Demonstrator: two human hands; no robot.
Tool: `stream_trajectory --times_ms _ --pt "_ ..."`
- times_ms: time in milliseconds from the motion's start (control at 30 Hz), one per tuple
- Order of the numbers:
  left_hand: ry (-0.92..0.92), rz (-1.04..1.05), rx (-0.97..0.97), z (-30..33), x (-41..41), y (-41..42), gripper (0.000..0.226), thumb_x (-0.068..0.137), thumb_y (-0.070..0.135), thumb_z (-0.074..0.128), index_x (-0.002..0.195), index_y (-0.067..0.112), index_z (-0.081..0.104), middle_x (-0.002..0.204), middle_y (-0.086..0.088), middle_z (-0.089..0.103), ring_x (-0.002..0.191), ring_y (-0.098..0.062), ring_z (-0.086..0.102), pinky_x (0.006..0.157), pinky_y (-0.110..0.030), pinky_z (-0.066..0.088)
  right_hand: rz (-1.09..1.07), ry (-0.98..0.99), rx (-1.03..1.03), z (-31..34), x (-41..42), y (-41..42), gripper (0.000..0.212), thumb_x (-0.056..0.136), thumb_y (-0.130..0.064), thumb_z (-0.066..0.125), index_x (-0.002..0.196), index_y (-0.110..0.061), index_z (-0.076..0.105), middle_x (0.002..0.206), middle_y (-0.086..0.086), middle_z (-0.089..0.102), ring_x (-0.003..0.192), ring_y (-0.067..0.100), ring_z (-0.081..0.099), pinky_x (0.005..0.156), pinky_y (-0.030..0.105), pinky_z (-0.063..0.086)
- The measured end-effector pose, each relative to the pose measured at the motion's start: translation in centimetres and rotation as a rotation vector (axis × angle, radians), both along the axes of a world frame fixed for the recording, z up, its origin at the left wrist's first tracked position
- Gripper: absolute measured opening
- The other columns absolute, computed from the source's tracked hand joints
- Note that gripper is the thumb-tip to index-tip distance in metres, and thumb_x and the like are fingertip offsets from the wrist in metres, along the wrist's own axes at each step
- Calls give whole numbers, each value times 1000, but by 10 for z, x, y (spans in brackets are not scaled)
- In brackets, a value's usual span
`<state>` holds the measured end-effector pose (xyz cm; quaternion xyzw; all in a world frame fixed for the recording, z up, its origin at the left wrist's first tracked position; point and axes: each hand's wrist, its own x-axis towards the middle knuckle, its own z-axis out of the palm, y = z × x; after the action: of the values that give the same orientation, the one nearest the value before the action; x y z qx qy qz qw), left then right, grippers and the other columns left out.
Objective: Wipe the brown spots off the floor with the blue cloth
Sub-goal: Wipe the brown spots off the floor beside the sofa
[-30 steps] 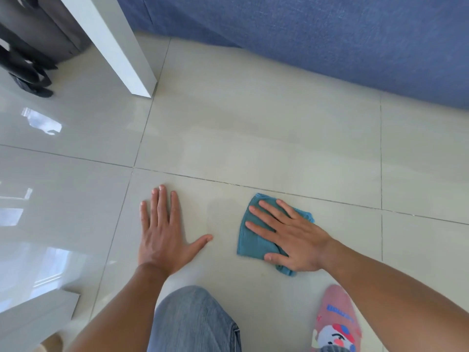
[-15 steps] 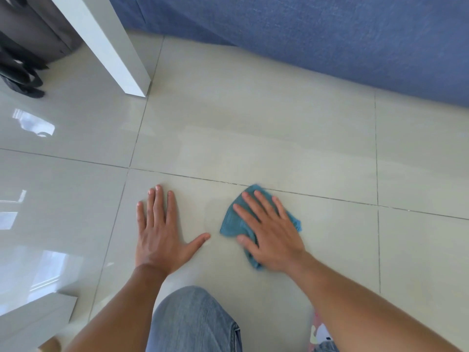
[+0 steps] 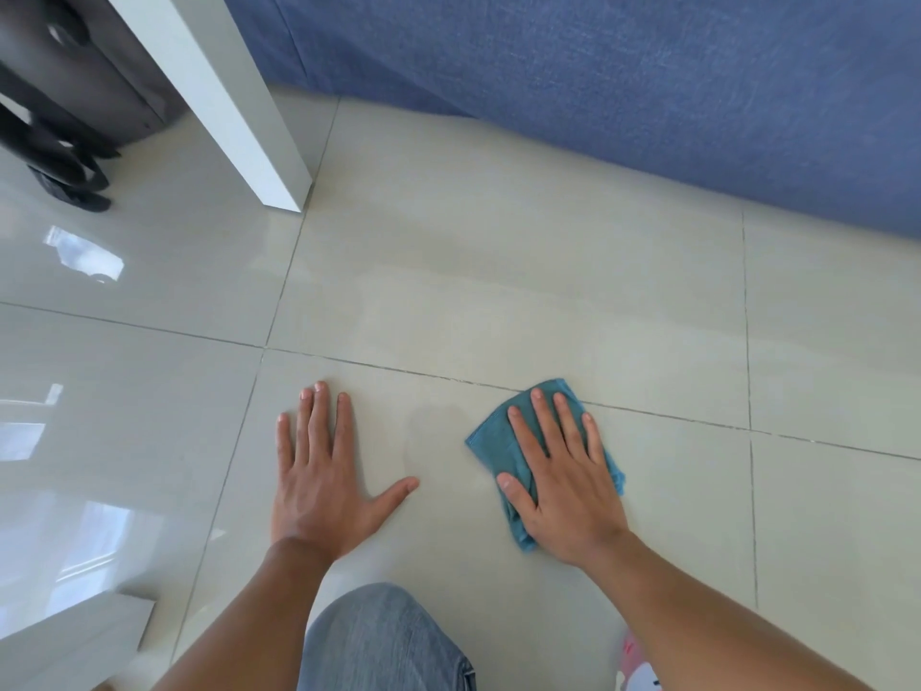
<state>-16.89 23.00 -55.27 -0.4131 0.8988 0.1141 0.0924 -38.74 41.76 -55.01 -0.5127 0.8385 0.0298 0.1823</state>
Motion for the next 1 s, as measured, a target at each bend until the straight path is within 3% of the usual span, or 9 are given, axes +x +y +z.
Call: stream_trajectory --times_ms 133,367,567,767,867,933,1000 --pt "-19 0 19 2 -1 -1 127 73 92 35 158 0 15 167 -22 3 156 -33 -2 124 -56 7 -58 4 -21 -2 -3 -3 75 99 -64 26 163 -27 13 171 1 1 157 23 -6 125 50 1" --pt "11 10 14 2 0 -5 132 65 96 41 155 1 23 166 -21 14 155 -33 8 124 -52 7 -340 33 -53 -5 -7 -40 78 97 -65 21 163 -27 4 171 3 -6 157 24 -10 126 49 -3" --pt "37 -52 1 -4 -1 -18 136 62 97 44 155 -2 23 163 -22 21 154 -34 14 123 -52 11 -457 49 -49 -6 -54 -88 81 94 -68 13 162 -26 -1 171 3 -10 156 26 -12 125 49 -7" --pt "59 -39 -16 -5 -5 -21 133 64 92 51 155 -1 24 163 -22 21 155 -34 14 123 -53 12 -372 59 -32 -5 -81 -146 79 97 -63 14 162 -22 -5 170 9 -13 156 32 -12 124 53 -7" --pt "66 -42 -28 -7 -2 -21 132 65 93 51 153 -3 29 161 -22 25 153 -35 17 122 -54 13 -279 23 -74 -4 -55 -151 79 97 -62 18 163 -19 6 170 13 -4 156 35 -4 124 53 -5" --pt "110 -24 -41 -6 -3 -25 124 68 90 51 149 -2 36 156 -22 33 150 -37 25 120 -54 20 -264 26 -164 1 -43 -153 70 99 -56 24 158 -19 30 167 14 20 151 36 19 120 51 8" --pt "172 -4 -45 0 -9 -33 108 74 84 52 143 1 45 147 -18 42 141 -37 37 114 -51 30 -338 8 -332 9 -47 -157 51 100 -42 33 141 -20 56 150 10 48 130 35 45 107 48 28"
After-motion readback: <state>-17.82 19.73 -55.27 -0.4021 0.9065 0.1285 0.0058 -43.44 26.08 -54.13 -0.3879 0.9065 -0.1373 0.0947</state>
